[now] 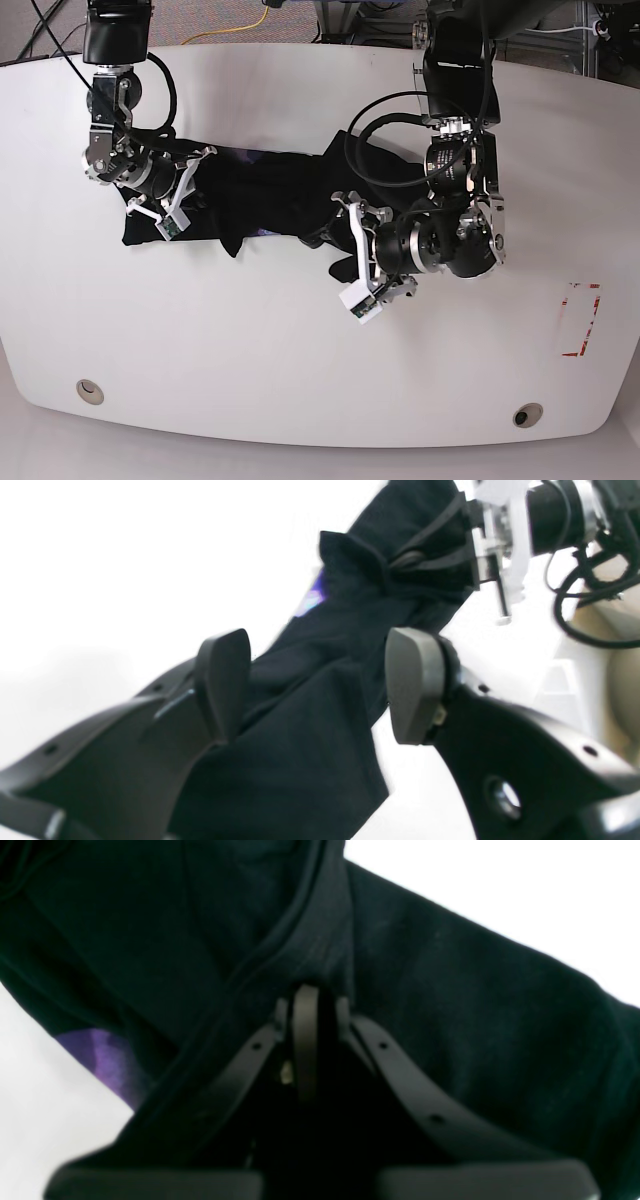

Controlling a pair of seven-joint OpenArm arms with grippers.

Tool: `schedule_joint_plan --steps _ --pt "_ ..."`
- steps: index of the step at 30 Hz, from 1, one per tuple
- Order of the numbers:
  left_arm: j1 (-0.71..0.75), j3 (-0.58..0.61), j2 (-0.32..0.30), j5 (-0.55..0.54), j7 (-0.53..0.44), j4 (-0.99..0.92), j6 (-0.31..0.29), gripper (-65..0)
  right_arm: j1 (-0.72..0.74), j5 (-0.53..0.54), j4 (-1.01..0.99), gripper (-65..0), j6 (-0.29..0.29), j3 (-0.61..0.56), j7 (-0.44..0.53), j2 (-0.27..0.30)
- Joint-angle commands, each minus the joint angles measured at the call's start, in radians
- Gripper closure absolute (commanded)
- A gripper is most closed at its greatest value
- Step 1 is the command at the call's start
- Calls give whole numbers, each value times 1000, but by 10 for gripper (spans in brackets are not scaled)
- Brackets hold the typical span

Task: Layout the t-shirt on the table in an organized manner, then fold the t-shirt properly
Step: 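Lift the strip end with the left gripper and fold it toward the right gripper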

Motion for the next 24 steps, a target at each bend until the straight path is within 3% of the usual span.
schedule_joint_plan --steps 1,8,14,21,24 --pt "-31 -17 -59 -13 -18 37 -1 -399 -8 -68 -7 -43 -9 -3 -86 8" --pt "2 -35 -159 -11 -18 63 -1 -397 -8 -65 -7 -43 -9 -3 -86 8" --pt "49 -29 -207 -11 -18 65 -1 -401 -8 -65 -7 -43 -9 -3 -86 6" --pt "55 -16 -207 -13 -18 60 -1 -403 -8 -65 -7 -43 -9 -3 -86 5" --pt "52 12 -159 -11 -18 58 -1 -403 -8 -68 -7 -43 -9 -3 -86 -9"
